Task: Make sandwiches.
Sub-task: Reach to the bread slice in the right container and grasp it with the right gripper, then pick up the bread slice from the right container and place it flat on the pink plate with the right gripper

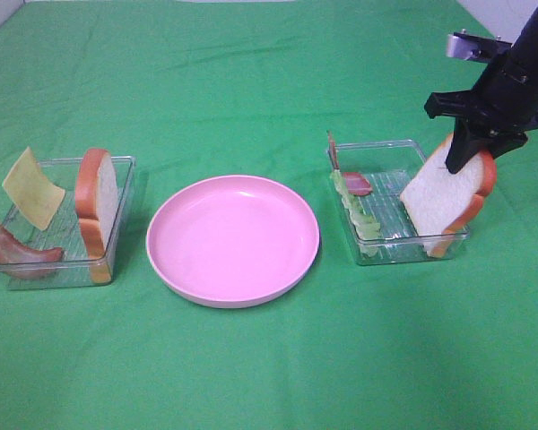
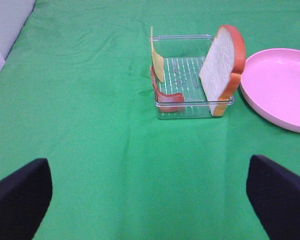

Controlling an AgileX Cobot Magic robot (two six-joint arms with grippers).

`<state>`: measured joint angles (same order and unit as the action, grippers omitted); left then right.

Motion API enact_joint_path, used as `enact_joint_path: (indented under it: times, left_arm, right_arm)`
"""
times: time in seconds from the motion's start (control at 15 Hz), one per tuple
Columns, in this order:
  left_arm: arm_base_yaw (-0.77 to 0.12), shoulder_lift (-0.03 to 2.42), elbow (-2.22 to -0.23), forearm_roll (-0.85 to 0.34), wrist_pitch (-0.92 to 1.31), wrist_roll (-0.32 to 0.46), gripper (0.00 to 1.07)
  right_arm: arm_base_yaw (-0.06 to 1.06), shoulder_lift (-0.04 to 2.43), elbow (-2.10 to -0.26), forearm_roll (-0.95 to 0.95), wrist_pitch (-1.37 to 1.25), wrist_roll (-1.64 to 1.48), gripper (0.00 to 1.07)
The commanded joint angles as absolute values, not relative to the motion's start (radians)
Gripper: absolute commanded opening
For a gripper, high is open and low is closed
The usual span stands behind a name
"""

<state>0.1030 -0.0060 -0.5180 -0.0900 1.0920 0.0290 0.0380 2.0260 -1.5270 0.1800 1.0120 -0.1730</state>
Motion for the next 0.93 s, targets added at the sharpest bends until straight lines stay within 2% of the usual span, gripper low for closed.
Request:
enact_joint_path:
  times: [0.07,0.2,0.6,0.8,0.93]
  left_arm:
    - [0.106,-0.021,-0.515,-0.089,1.078,0.034,1.02]
    - [0.106,-0.021,-0.515,-0.089,1.078,0.035,1.02]
    - [0.106,-0.021,-0.515,-0.089,1.078,0.036,1.02]
    - [0.106,-0.021,-0.515,-0.089,1.078,0.036,1.02]
    - [0.106,-0.021,-0.515,-0.089,1.078,0.036,1.02]
  right_arm:
    - [0.038,2.026,-1.53,0.178,1.018,-0.168,0.2]
    - [0.038,2.024,-1.53,0.177,1.054,-0.122,0.0]
    - [0.039,1.828,-1.53,0.194,1.092,-0.045,0.0]
    - [0.04,1.726,-1.53,0.341,1.09,-0.05,0.0]
    - [0.109,1.714,-1.53,0.455,1.041,-0.081,0.0]
